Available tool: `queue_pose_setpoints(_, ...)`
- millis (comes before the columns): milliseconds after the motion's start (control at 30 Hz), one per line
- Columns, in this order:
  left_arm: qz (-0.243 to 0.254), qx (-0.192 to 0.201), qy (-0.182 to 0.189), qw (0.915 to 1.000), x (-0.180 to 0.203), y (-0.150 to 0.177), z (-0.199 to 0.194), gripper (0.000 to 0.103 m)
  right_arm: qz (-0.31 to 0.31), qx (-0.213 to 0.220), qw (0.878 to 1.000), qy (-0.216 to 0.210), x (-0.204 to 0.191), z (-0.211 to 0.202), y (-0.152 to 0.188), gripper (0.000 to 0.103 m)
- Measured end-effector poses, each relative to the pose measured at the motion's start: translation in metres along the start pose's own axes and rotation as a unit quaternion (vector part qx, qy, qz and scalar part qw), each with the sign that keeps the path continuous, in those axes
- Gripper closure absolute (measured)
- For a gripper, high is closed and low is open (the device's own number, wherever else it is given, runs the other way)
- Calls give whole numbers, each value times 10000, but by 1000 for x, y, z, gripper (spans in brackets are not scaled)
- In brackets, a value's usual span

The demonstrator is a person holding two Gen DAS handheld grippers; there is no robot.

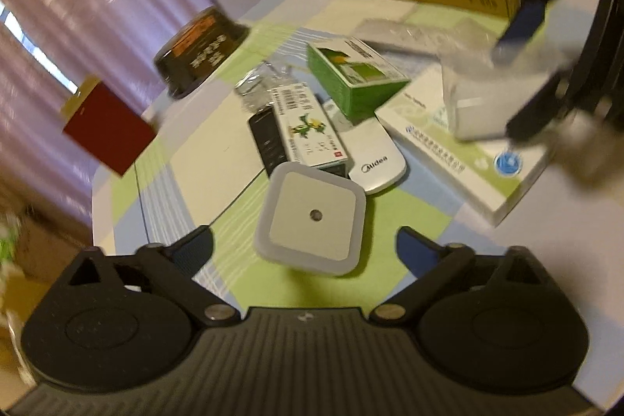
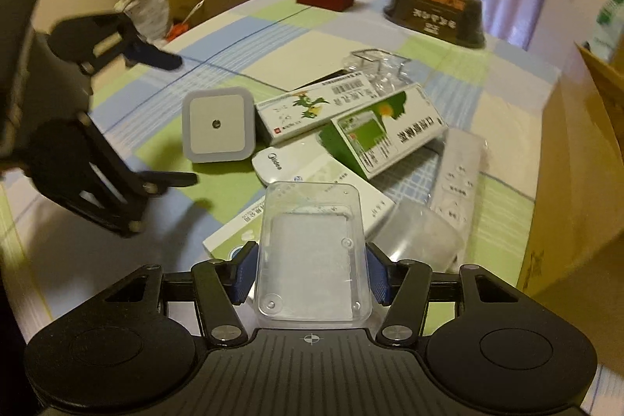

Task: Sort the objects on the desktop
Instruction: 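Grasp the white square night light with the left tool while the right grasps the clear plastic box, then carry the night light and clear box with both tools over the cardboard box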

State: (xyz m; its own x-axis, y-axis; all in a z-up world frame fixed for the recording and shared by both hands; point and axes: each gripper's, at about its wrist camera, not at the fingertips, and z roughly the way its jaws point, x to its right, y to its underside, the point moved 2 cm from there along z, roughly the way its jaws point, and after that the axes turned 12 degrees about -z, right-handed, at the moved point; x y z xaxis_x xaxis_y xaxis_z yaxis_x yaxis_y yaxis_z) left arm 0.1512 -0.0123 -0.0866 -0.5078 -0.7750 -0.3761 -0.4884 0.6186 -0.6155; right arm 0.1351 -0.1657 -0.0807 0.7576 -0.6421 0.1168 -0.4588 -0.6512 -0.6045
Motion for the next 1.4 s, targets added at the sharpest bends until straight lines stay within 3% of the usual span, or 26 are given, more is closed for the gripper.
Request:
queue_pose_setpoints(167, 513, -41, -98, 9986, 10, 1, 20, 22, 205, 99, 9997, 20, 6, -5, 1, 47)
queue_pose_setpoints(333, 610, -42, -172, 9980, 8, 1, 25, 40, 340, 142, 9993, 57, 10, -6, 4, 47)
queue_pose_setpoints(567, 42, -271, -232, 9994, -3, -8, 12, 41, 402, 219, 9988, 181, 10, -15, 5, 47)
queue_pose_setpoints(700, -259, -186, -213, 9993, -10, -21, -13, 41, 473, 336, 9978, 310, 12, -32, 2, 47)
queue_pose_setpoints(1000, -617, 218, 19, 9979, 8, -84, -63, 41, 874, 713, 9896, 896, 45, -105, -3, 47)
queue_pose_setpoints(1400, -899, 819, 740, 9898, 57, -197, -74, 41, 1659, 853, 9670, 1737, 152, -174, 16, 47)
